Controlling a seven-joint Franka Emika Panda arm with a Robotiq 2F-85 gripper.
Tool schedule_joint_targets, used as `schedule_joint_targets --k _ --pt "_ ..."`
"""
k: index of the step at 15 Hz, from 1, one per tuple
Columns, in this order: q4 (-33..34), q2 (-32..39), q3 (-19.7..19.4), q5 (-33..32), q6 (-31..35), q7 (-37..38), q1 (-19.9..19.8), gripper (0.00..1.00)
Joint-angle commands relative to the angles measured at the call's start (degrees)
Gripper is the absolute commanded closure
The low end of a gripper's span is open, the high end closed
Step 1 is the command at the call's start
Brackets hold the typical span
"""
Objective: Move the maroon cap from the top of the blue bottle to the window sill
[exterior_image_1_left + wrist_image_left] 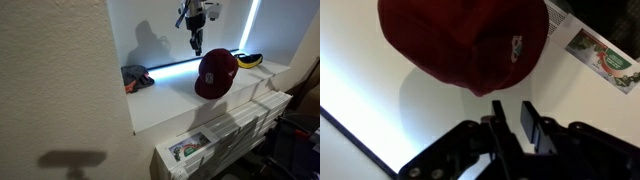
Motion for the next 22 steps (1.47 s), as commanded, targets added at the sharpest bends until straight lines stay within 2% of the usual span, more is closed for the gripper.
schedule_joint_targets --k 1,2,3,4,10,11,13,17,19,20,22 --pt "6.71 4.46 0.42 -1.11 -4.69 3.9 1.54 0.99" --pt "2.97 1.98 0.66 -0.25 -1.82 2.21 1.0 0.85" --pt "4.15 2.83 0.68 -0.38 -2.69 3.05 1.35 0.94" --pt "4.93 3.39 0.68 -0.45 -3.01 3.39 1.47 0.98" --pt "5.59 3.85 0.6 -0.49 -3.29 3.48 1.44 0.99" --pt "5.6 3.85 0.6 -0.49 -3.29 3.48 1.44 0.74" --pt "5.92 3.73 -0.24 -3.07 -3.56 8.02 2.53 0.67" --pt "5.98 3.03 -2.03 -12.41 -6.03 23.91 5.21 0.38" --pt "5.67 2.65 -2.27 -14.76 -9.17 29.09 5.93 0.23" --pt "5.92 3.39 -1.26 -12.89 -6.54 25.59 4.67 0.41" --pt "5.92 3.35 -1.35 -13.78 -7.91 28.19 5.12 0.26"
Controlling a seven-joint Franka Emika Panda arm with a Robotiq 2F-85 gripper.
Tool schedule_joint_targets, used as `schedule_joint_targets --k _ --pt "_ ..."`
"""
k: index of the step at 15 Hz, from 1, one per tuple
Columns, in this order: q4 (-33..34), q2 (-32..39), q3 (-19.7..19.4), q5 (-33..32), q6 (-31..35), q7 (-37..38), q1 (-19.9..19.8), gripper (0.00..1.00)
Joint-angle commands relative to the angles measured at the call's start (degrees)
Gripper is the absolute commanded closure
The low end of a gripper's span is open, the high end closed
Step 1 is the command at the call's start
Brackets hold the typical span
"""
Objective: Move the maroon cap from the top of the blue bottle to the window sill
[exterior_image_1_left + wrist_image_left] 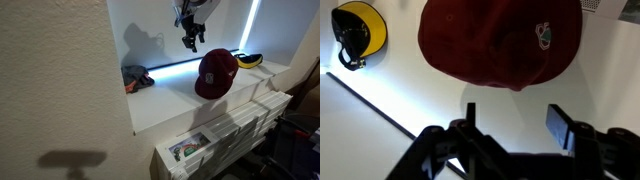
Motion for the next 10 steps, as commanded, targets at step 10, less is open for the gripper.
schedule_joint_targets --k 10 --pt "-0.86 -0.06 -1.87 0.32 -6.11 4.96 -1.36 0.0"
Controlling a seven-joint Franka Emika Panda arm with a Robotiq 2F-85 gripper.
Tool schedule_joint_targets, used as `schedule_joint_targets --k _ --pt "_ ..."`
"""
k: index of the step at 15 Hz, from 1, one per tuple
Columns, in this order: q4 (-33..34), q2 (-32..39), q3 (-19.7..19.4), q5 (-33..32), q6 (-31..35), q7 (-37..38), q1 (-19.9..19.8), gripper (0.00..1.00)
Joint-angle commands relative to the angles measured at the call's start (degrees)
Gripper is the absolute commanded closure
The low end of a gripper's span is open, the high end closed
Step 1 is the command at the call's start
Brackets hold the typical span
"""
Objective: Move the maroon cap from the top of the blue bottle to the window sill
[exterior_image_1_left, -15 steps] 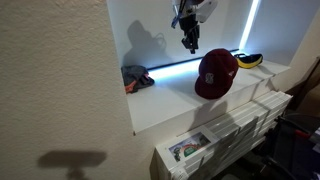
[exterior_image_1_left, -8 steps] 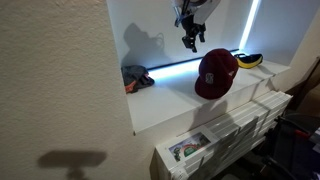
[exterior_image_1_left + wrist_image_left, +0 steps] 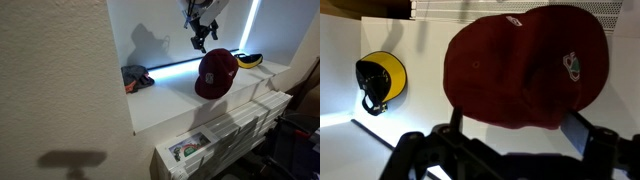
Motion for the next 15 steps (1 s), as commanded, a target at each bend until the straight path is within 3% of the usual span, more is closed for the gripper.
schedule_joint_targets --k 1,5,10,11,15 --pt "0.08 0.06 0.19 -0.11 -0.11 0.06 -0.45 0.0" --pt "0.14 0.14 0.36 -0.12 -0.1 0.06 -0.15 0.0" --pt "1.58 4.37 0.47 3.46 2.13 -6.35 -2.38 0.0" --pt "0.46 2.9 0.18 1.62 0.83 -3.51 -0.9 0.0" --pt "0.91 4.18 0.01 2.28 1.48 -4.68 -1.52 0.0"
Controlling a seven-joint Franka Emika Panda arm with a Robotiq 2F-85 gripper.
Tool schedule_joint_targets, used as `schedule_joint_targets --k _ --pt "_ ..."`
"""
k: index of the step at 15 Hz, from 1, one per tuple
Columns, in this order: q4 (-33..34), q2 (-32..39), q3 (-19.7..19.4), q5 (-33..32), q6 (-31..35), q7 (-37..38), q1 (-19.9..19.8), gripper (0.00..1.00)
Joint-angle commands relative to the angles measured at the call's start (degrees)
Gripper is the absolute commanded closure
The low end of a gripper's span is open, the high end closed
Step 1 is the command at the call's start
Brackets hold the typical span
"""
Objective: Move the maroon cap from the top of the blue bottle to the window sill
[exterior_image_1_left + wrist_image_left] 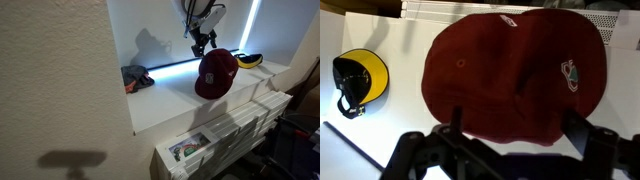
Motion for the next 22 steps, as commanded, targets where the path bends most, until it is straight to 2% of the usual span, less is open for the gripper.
schedule_joint_targets --k 1,3,4,16,17,19,21,22 --pt "0.25 0.35 -0.31 0.08 -1.42 0.9 0.09 0.0" --pt "0.83 1.13 -0.91 0.96 -3.7 3.16 -0.16 0.0" --pt "0.12 0.35 -0.31 0.01 -1.81 1.75 0.06 0.0" --pt "0.13 0.76 -0.84 0.0 -2.53 3.11 -0.03 0.0" --pt "0.13 0.76 -0.84 0.0 -2.54 3.11 -0.03 0.25" --pt "-0.07 0.67 -0.7 0.23 -1.61 2.73 -0.17 0.13" --pt "-0.05 0.75 -0.68 0.16 -1.54 2.52 -0.14 0.4" --pt "0.01 0.75 -0.73 0.04 -1.63 2.66 -0.09 0.45"
